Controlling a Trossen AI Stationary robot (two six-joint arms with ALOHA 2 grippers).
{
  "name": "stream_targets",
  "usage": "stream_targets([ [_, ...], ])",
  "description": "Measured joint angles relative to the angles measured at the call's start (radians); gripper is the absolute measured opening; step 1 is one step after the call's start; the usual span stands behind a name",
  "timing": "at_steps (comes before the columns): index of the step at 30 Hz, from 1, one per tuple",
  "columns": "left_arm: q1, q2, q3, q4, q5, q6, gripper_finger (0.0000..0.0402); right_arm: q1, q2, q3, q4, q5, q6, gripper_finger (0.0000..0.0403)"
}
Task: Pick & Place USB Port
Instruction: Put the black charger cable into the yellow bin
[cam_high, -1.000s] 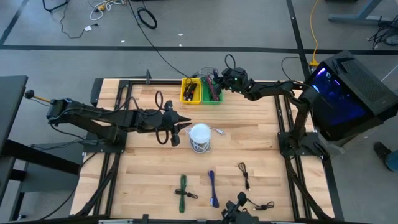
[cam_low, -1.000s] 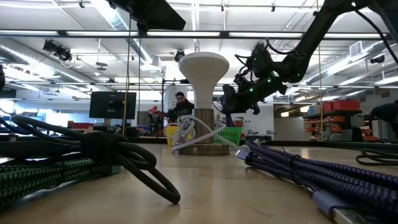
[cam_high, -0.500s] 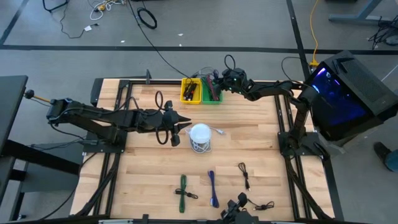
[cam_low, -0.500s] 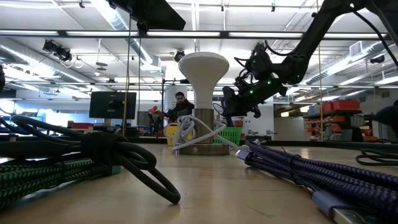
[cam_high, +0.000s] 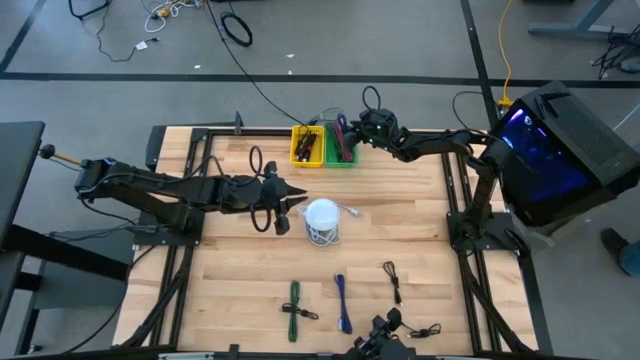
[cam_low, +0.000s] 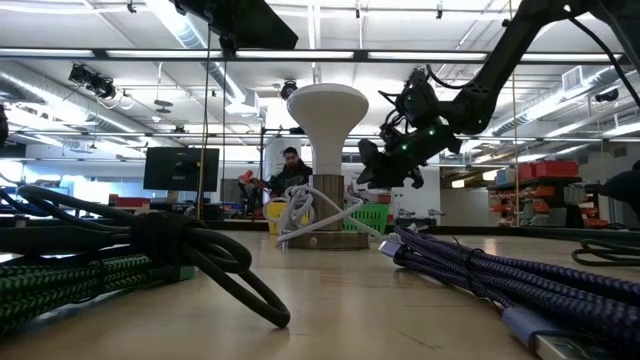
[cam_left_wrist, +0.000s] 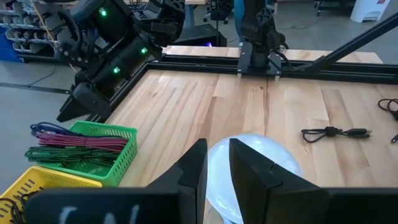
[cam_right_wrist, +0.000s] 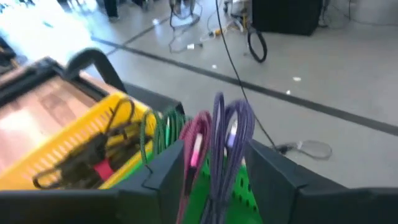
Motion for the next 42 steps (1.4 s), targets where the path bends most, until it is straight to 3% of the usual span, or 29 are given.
stream_targets([
  [5, 0.000, 0.000, 0.000, -0.026, 0.000, 0.002, 0.0071, 0.002, -0.055, 0.000, 0.008, -0.036, -0.008, 0.0188],
  [8, 0.000, 0.000, 0.000, -0.110, 0.015, -0.006, 0.0071, 0.011, -0.114, 0.000, 0.006, -0.138, -0.011, 0.0191],
  [18, -0.046, 0.000, -0.001, -0.360, 0.225, -0.189, 0.0071, 0.146, -0.374, 0.000, -0.110, -0.387, -0.040, 0.0182],
  [22, -0.124, 0.000, -0.015, -0.365, 0.295, -0.228, 0.0071, 0.236, -0.459, 0.000, -0.171, -0.372, -0.053, 0.0180],
  [28, -0.289, 0.041, -0.070, -0.357, 0.291, -0.330, 0.0071, 0.354, -0.516, 0.000, -0.226, -0.316, -0.073, 0.0180],
  [36, -0.460, 0.254, -0.073, -0.137, 0.266, -0.415, 0.0071, 0.425, -0.515, 0.000, -0.255, -0.149, -0.115, 0.0180],
  [42, -0.492, 0.417, 0.003, -0.120, 0.289, -0.482, 0.0071, 0.426, -0.515, 0.000, -0.264, -0.123, -0.121, 0.0180],
])
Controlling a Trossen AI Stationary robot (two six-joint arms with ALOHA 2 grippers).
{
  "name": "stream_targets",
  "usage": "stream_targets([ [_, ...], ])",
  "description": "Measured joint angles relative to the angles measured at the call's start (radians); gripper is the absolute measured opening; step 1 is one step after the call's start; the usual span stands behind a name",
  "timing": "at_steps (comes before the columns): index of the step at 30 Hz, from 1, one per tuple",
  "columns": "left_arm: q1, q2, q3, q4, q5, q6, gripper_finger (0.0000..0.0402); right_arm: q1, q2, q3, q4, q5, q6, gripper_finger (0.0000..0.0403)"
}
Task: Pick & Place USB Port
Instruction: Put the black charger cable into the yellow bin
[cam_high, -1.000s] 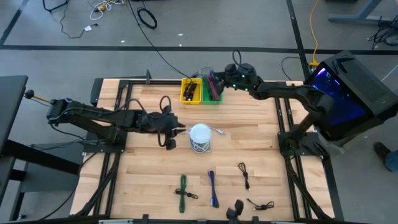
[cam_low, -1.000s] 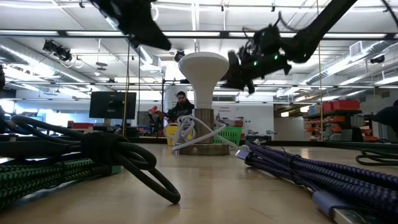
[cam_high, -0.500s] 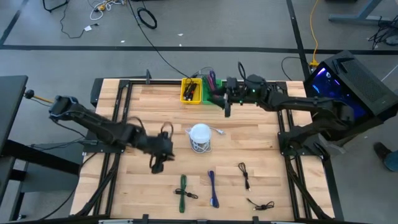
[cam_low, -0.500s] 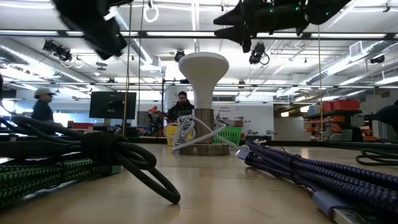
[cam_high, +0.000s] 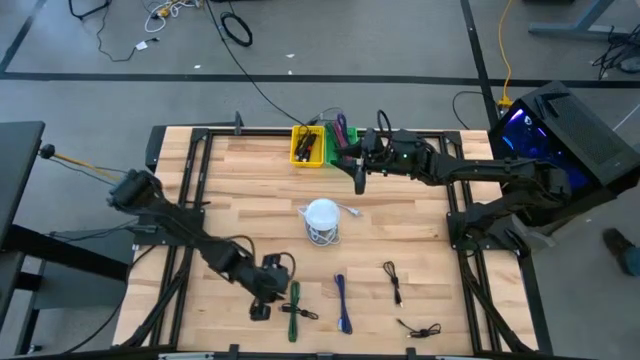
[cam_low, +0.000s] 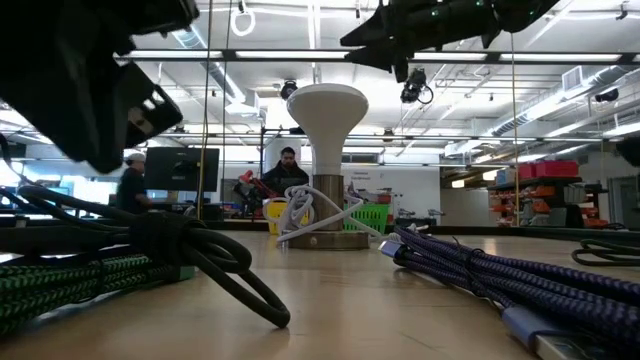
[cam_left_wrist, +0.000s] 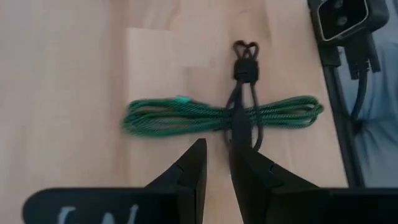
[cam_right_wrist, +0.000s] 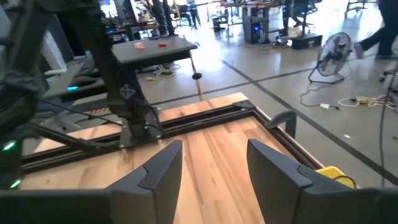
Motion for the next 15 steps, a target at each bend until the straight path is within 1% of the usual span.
stream_targets([
  [6, 0.000, 0.119, 0.122, -0.003, 0.086, 0.001, 0.0071, 0.000, 0.000, 0.000, -0.029, 0.042, -0.002, 0.0180],
  [11, 0.000, 0.190, 0.205, -0.068, 0.141, 0.006, 0.0071, 0.000, 0.000, 0.000, -0.049, 0.042, -0.007, 0.0180],
  [15, 0.000, 0.227, 0.238, -0.105, 0.147, 0.008, 0.0071, 0.000, 0.000, 0.000, -0.060, 0.042, -0.008, 0.0180],
])
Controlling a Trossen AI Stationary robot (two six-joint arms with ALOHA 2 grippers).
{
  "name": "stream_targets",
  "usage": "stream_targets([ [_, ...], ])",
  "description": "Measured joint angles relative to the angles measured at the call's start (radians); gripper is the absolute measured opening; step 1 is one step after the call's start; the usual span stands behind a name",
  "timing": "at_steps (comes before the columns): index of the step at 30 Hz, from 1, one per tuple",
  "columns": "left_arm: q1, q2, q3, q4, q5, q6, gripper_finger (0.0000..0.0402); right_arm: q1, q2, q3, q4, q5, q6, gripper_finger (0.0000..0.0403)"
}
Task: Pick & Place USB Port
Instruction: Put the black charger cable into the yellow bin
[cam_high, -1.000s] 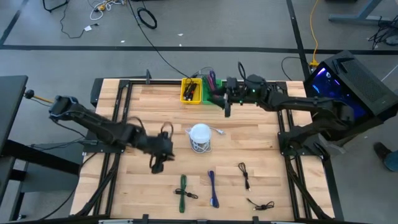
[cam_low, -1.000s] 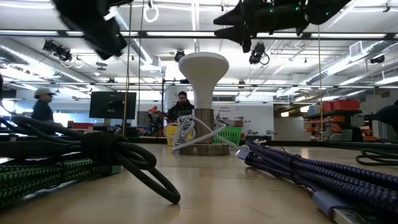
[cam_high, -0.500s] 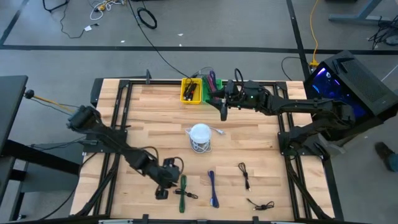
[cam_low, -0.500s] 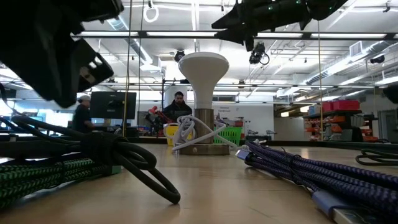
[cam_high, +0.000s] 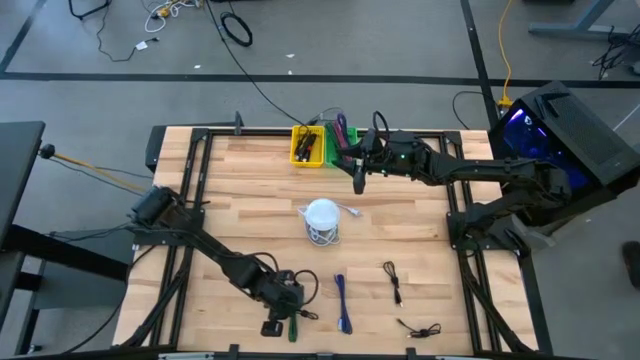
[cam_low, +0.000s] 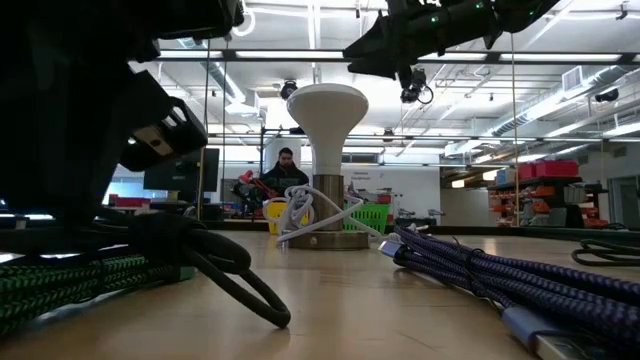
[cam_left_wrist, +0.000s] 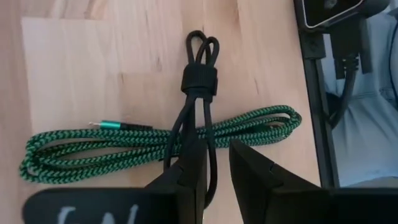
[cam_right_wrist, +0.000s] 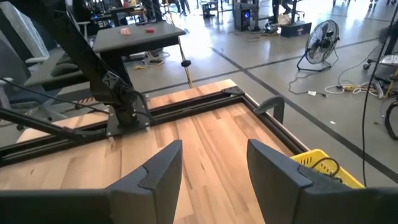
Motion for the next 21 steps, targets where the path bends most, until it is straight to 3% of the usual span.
stream_targets([
  [16, 0.010, 0.010, 0.002, -0.007, -0.019, 0.026, 0.0068, 0.000, 0.000, 0.000, -0.005, 0.000, -0.008, 0.0180],
  [21, 0.011, 0.010, 0.002, -0.011, -0.005, -0.001, 0.0013, 0.000, 0.000, 0.000, -0.006, 0.000, -0.008, 0.0180],
])
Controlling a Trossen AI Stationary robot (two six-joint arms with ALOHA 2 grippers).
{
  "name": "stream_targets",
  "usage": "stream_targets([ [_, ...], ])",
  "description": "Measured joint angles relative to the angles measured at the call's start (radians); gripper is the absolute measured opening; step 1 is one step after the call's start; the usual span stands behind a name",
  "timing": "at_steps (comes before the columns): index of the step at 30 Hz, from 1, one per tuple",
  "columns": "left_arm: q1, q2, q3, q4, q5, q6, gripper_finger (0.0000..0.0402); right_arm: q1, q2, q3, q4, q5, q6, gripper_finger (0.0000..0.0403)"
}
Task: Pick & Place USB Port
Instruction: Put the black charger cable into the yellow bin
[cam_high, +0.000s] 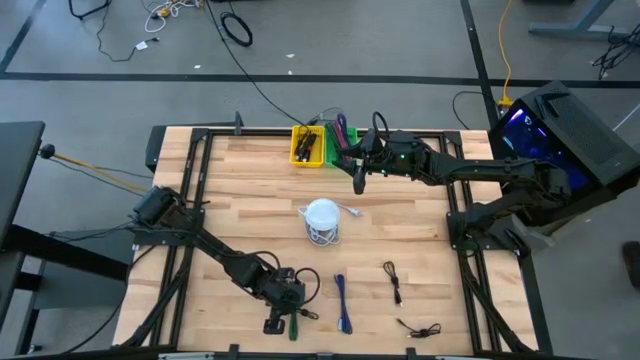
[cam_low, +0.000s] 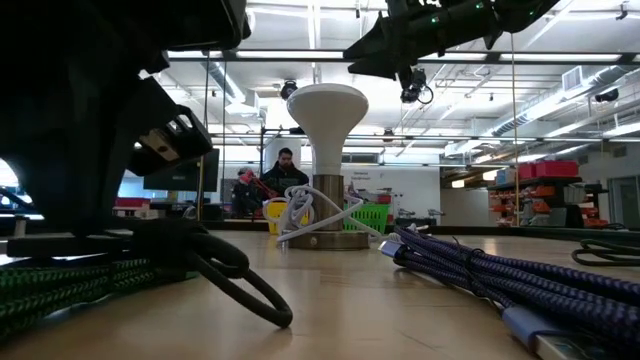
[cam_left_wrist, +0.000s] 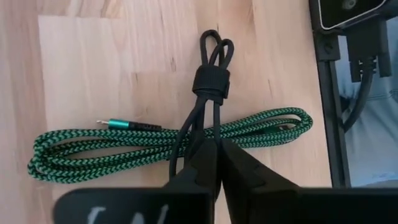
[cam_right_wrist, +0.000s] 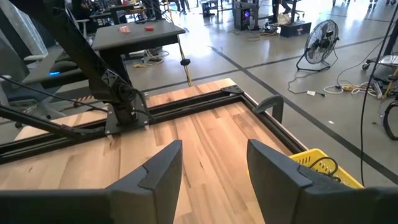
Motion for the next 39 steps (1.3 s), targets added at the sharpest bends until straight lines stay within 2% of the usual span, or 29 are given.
stream_targets([
  [7, 0.000, -0.024, -0.001, -0.036, -0.003, -0.013, 0.0006, 0.000, 0.000, 0.000, -0.013, 0.000, 0.000, 0.0180],
  [12, 0.000, -0.131, -0.001, -0.071, -0.083, -0.002, 0.0004, 0.000, 0.000, 0.000, -0.035, 0.000, -0.010, 0.0180],
  [16, -0.001, -0.261, -0.001, -0.195, -0.246, -0.005, 0.0004, 0.000, 0.000, 0.000, -0.053, 0.000, -0.014, 0.0180],
  [24, 0.024, -0.533, -0.001, -0.524, -0.692, -0.007, 0.0004, 0.000, 0.000, 0.000, -0.068, 0.000, -0.016, 0.0180],
  [29, 0.162, -0.654, -0.008, -0.660, -0.810, 0.048, 0.0004, 0.002, 0.000, 0.000, -0.068, 0.001, -0.016, 0.0180],
  [31, 0.249, -0.710, -0.044, -0.630, -0.809, 0.122, 0.0004, 0.005, 0.000, 0.000, -0.068, 0.001, -0.016, 0.0180],
  [33, 0.366, -0.770, -0.101, -0.553, -0.746, 0.219, 0.0003, 0.005, 0.000, 0.000, -0.067, 0.000, -0.020, 0.0180],
  [39, 0.773, -0.932, -0.339, -0.137, -0.340, 0.437, 0.0003, 0.016, 0.000, 0.000, -0.066, 0.001, -0.021, 0.0180],
])
